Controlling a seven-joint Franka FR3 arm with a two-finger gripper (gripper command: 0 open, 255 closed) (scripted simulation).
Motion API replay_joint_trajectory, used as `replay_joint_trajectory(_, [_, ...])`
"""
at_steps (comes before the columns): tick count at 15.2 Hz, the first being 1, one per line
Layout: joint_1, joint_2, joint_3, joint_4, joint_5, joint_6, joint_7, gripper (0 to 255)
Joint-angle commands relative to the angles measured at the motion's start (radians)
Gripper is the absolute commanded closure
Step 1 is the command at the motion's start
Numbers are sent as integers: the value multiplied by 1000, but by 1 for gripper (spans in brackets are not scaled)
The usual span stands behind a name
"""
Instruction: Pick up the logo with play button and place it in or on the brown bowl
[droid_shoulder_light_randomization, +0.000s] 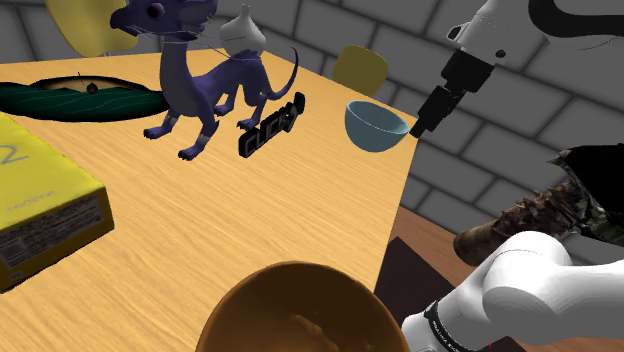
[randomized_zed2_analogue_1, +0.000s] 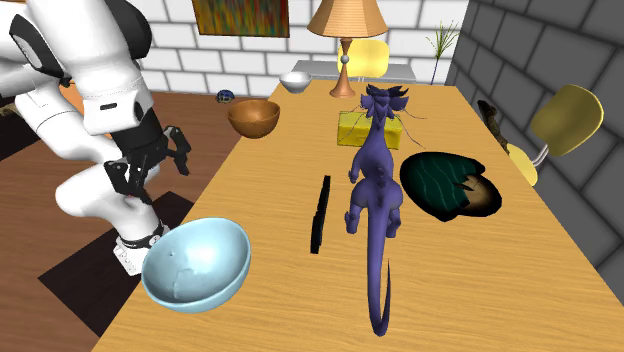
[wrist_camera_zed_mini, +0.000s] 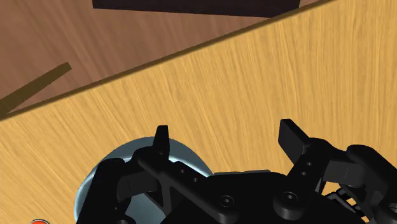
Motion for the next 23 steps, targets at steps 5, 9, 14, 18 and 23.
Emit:
replay_joint_trajectory(5, [-32,34,143,-3,64,49,262,0])
replay_joint_trajectory(9, [-73,115,284,37,109,99,521,0])
replay_joint_trajectory(14, [-144,272,452,146,118,150,849,0])
replay_joint_trajectory(18, [-212,436,579,273,74,171,1121,0])
replay_joint_trajectory(23, [-280,693,718,482,-64,154,1482,0])
